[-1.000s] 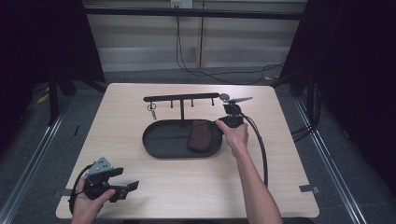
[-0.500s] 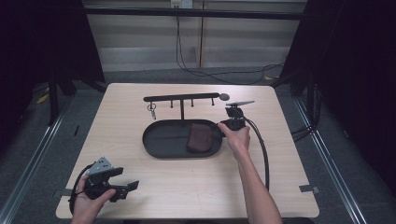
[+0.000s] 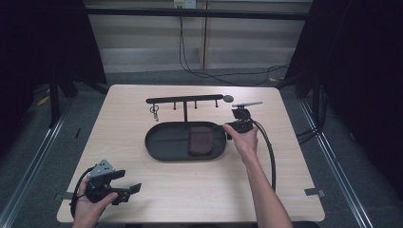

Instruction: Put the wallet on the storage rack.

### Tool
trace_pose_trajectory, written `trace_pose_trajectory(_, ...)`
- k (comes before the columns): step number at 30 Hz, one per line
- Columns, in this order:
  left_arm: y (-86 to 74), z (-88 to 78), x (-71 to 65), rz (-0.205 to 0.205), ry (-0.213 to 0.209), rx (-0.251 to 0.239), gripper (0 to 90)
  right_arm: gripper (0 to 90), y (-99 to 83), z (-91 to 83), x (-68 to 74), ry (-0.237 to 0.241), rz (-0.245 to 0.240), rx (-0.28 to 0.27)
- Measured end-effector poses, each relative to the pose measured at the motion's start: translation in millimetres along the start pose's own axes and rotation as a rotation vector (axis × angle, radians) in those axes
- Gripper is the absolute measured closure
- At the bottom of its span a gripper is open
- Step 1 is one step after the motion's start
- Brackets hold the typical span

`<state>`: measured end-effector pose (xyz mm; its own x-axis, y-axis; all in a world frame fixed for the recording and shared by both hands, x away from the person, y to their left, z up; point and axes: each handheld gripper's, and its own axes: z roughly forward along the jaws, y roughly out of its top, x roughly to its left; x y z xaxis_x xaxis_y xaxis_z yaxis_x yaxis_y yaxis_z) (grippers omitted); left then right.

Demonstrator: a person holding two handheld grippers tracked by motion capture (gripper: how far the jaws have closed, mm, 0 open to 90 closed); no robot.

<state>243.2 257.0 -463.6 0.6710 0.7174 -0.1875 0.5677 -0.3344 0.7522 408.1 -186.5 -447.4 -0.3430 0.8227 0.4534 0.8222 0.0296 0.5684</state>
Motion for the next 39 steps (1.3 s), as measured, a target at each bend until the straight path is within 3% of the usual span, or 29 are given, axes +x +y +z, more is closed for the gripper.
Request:
trace_pose_trajectory(5,0.2,0.3,0.8,-0.014,0.005,-0.001,16.3,30.1,-1.1,-10.2,3.5,-0.011,-0.028,-0.012)
trace_pose_trajectory(15,0.1,1.2,1.2,-0.025,0.003,0.000,16.3,21.5,-15.7,-32.1,4.6,-0.026,-0.084,-0.044)
trace_pose_trajectory(39,0.6,1.5,2.7,-0.048,0.010,0.002,16.5,17.1,-64.1,-88.3,-4.3,-0.091,-0.155,-0.096)
